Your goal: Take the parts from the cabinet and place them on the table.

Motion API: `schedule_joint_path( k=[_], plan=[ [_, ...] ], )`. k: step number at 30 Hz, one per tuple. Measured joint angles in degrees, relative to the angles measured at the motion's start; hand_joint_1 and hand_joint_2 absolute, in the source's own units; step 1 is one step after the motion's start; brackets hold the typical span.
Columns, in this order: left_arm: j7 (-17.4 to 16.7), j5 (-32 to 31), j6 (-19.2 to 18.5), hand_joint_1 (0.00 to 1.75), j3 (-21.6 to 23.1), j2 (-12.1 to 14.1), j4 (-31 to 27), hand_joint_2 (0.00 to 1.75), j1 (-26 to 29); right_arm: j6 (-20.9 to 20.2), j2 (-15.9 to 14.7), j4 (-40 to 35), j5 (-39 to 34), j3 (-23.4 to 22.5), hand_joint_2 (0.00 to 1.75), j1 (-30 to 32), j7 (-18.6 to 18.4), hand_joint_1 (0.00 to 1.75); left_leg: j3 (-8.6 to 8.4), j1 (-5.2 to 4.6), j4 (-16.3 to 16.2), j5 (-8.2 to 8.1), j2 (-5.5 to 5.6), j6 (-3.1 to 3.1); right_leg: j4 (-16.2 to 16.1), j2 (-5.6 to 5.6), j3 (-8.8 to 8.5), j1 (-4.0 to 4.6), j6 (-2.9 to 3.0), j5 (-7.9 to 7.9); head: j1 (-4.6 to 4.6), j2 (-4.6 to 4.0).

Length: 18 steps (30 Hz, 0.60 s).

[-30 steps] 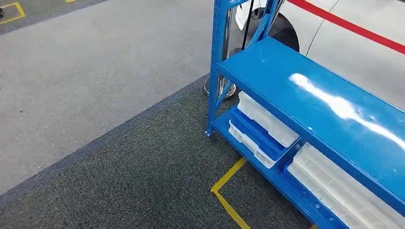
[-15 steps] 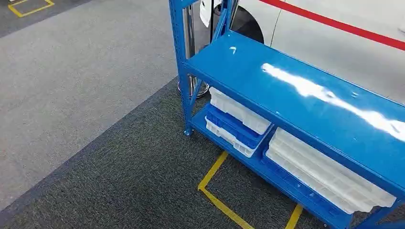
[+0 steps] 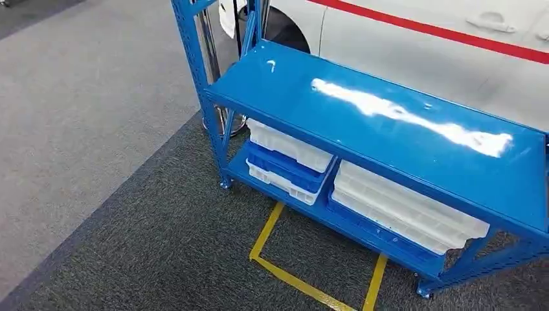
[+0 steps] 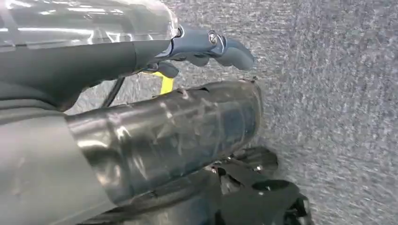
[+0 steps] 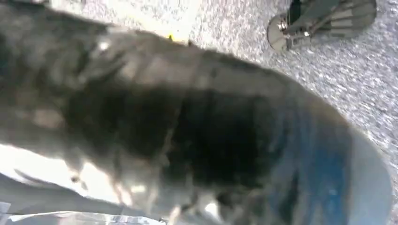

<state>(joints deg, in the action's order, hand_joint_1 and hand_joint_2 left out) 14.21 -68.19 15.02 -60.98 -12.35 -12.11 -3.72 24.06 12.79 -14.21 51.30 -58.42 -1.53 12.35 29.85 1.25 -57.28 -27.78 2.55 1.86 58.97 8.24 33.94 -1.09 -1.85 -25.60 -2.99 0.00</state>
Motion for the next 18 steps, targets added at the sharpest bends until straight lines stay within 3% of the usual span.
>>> schedule_joint_path(
  k=[1,2,4,5,6,7,9,10,11,12,14,15,16,17,18],
  plan=[
    [0.0,0.0,0.0,0.0,0.0,0.0,0.0,0.0,0.0,0.0,0.0,0.0,0.0,0.0,0.0,0.0,0.0,0.0,-0.17,-0.19,0.3,0.22,-0.82,0.38,1.2,-3.01,0.56,0.24,0.03,-1.06,-0.04,0.0],
    [0.0,-0.1,0.0,0.0,0.0,-0.1,0.0,0.0,0.0,-0.1,0.0,0.0,0.0,0.0,0.0,-0.1,0.0,0.0,-0.09,-0.21,0.3,0.32,-1.51,0.81,4.4,-5.39,2.12,0.32,0.01,-3.35,-0.24,0.0],
    [0.0,-0.2,0.0,0.0,0.0,-0.1,0.0,0.0,0.2,-0.1,0.0,0.0,0.1,0.0,0.0,-0.2,0.0,0.0,0.05,-0.46,0.3,0.23,-3.33,0.94,13.2,-7.16,6.26,0.25,-0.3,-7.74,-0.22,0.0],
    [0.0,-0.2,0.1,0.0,0.0,-0.1,0.0,0.0,0.3,-0.1,0.0,0.0,0.1,0.0,0.0,-0.3,0.0,0.0,0.13,-0.51,0.3,0.18,-4.25,0.96,16.4,-7.52,7.8,0.17,-0.45,-8.74,-0.26,0.0],
    [0.0,-0.2,0.1,0.0,0.0,-0.1,0.0,0.0,0.3,-0.1,0.0,0.0,0.1,0.0,0.0,-0.2,0.0,0.0,0.15,-0.54,0.2,0.15,-5.02,0.92,17.2,-7.74,8.09,0.09,-0.49,-8.4,-0.22,0.0],
    [0.0,-0.2,0.1,0.0,0.0,-0.1,0.0,0.0,0.2,-0.1,0.0,0.0,0.1,0.0,0.0,-0.2,0.0,0.0,0.11,-0.55,0.2,0.09,-5.76,0.82,15.1,-7.99,6.83,0.04,-0.51,-6.73,-0.26,0.0],
    [0.0,-0.2,0.1,0.0,0.0,-0.1,0.0,0.0,0.0,-0.1,-0.1,0.0,0.2,0.0,0.0,-0.1,0.0,0.0,-0.24,-0.57,0.2,-0.17,-6.91,0.49,5.3,-9.24,1.11,0.09,-0.17,-2.1,-0.26,0.0],
    [0.1,-0.2,0.1,0.0,0.0,-0.1,0.0,0.0,0.0,-0.1,-0.1,0.0,0.3,0.0,0.0,-0.2,0.0,0.0,-0.51,-0.65,0.2,-0.34,-7.41,0.24,0.8,-11.94,-1.64,0.4,0.37,-0.91,-0.26,0.0],
    [0.1,-0.2,0.1,0.0,0.0,-0.1,0.0,0.0,0.1,-0.1,-0.1,0.0,0.3,0.0,0.0,-0.4,0.0,0.0,-0.45,-1.16,-0.2,-0.73,-7.88,-0.3,-0.5,-13.11,-2.03,0.96,0.92,-1.48,-0.22,0.0],
    [0.2,-0.2,0.1,0.0,0.0,-0.1,0.0,0.0,0.1,-0.1,-0.1,0.0,0.3,0.0,0.0,-0.4,0.1,0.0,-0.5,-1.09,0.0,-0.74,-8.26,-0.57,-0.4,-12.08,-1.82,0.96,1.24,-1.32,-0.18,0.0],
    [0.2,-0.2,0.1,0.0,0.0,-0.1,0.0,0.0,-0.4,-0.1,-0.1,0.0,0.4,0.0,0.0,-0.2,0.1,0.0,-1.09,-1.08,0.2,-0.77,-9.27,-1.02,-0.3,-11.12,-1.51,1.07,1.59,-1.38,-0.2,0.0],
    [0.2,-0.2,0.1,0.0,0.0,-0.1,0.0,0.0,-0.5,-0.1,-0.1,0.0,0.4,0.0,0.0,-0.2,0.1,0.0,-1.3,-1.17,0.1,-1.0,-9.54,-1.47,-0.9,-10.48,-1.77,0.56,2.13,-1.02,-0.15,0.0],
    [0.2,-0.2,0.1,0.0,0.0,-0.1,0.0,0.0,-0.5,-0.1,-0.1,0.0,0.5,0.0,0.0,-0.2,0.2,0.0,-1.1,-0.8,-0.7,-1.82,-6.97,-1.91,-1.2,-10.03,-1.95,0.36,2.43,-0.77,-0.2,0.0],
    [0.3,-0.2,0.1,0.0,0.0,-0.1,0.0,0.0,-0.5,-0.1,-0.1,0.0,0.5,0.0,0.0,-0.3,0.2,0.0,0.05,-0.69,-3.3,-3.74,-4.52,-2.12,-1.2,-9.51,-1.8,0.29,2.84,-0.62,-0.11,0.0],
    [0.3,-0.2,0.0,0.0,-0.1,-0.1,0.0,0.0,-0.4,-0.1,-0.1,0.0,0.5,0.0,0.0,-0.5,0.2,0.0,1.95,-0.59,-7.4,-6.19,-3.5,-2.29,-1.2,-8.93,-1.65,0.29,3.01,-0.59,-0.13,0.0]
  ],
)
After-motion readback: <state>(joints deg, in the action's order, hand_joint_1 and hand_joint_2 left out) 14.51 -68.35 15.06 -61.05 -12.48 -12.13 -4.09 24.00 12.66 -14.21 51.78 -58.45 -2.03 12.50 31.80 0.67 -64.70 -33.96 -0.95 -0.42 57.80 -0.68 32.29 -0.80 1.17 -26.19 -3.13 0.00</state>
